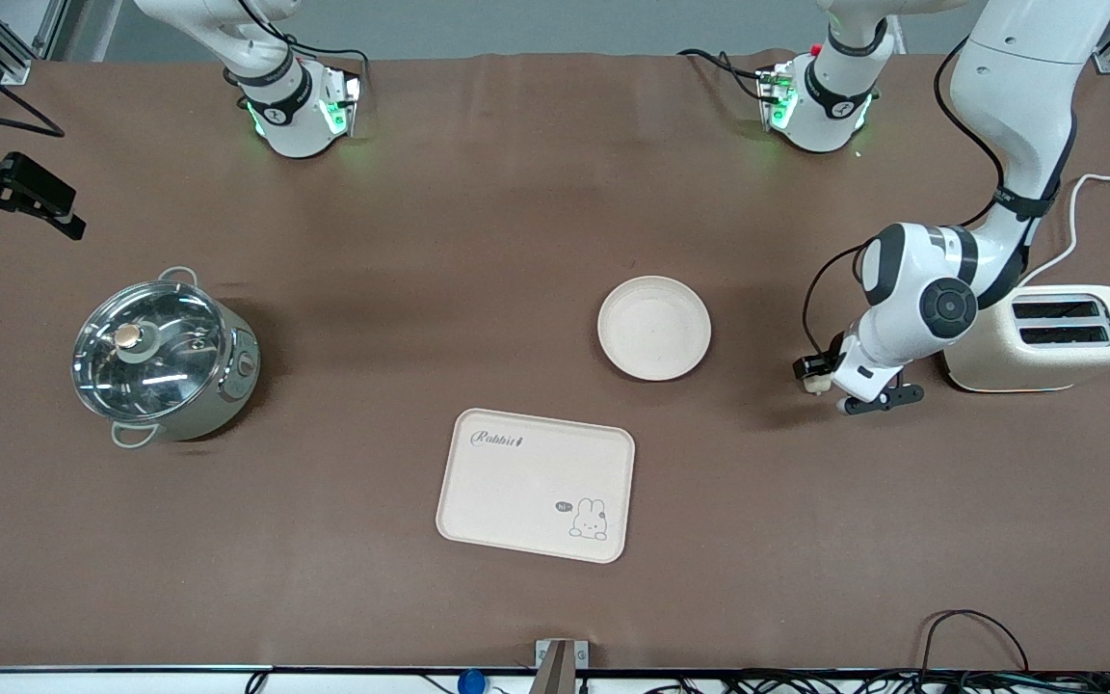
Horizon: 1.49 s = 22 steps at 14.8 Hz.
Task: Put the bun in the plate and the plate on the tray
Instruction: 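Grasp the small cream bun with the left gripper and carry it over the plate, then release the bun onto the plate while the right gripper reaches the plate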
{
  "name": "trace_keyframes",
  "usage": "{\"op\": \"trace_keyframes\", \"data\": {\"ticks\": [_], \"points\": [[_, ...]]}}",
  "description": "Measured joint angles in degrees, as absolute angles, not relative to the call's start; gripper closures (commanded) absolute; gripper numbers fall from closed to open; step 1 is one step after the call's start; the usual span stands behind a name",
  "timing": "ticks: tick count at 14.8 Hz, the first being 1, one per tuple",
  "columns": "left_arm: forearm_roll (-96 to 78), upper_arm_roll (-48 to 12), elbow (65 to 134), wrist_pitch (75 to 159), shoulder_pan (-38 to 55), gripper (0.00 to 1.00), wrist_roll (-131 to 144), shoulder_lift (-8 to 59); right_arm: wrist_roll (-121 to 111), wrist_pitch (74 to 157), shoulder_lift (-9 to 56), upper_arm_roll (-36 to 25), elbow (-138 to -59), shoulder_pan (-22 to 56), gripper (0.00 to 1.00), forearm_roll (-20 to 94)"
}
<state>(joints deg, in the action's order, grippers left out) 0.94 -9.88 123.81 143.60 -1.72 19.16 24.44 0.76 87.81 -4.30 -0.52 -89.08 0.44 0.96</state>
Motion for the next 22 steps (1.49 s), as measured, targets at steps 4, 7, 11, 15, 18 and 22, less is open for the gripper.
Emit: {"op": "trace_keyframes", "data": {"ticks": [4,7,11,15,18,22], "points": [[0.9,-9.9,123.9,143.8,-1.7,0.68,19.1,24.4,0.8,87.8,-4.3,-0.5,-89.1,0.4,0.0,1.0],[0.9,-12.8,123.4,141.6,-1.9,0.72,22.3,23.7,0.8,87.8,-4.3,-0.5,-89.1,0.4,0.0,1.0],[0.9,-23.2,116.7,127.5,-1.3,0.72,37.6,20.5,0.8,87.7,-4.3,-0.6,-89.1,0.4,0.0,1.0],[0.9,-27.0,115.2,126.3,1.8,0.72,47.0,21.3,-3.6,84.7,-3.3,-0.6,-90.0,0.4,0.0,1.0],[0.9,-27.0,115.3,129.2,5.1,0.71,52.8,25.0,-6.7,82.7,-0.4,-0.4,-90.7,1.0,0.0,2.2],[0.9,-26.9,114.9,132.1,5.1,0.01,53.4,28.2,3.2,89.3,1.6,0.0,-96.0,7.3,0.0,11.5]]}}
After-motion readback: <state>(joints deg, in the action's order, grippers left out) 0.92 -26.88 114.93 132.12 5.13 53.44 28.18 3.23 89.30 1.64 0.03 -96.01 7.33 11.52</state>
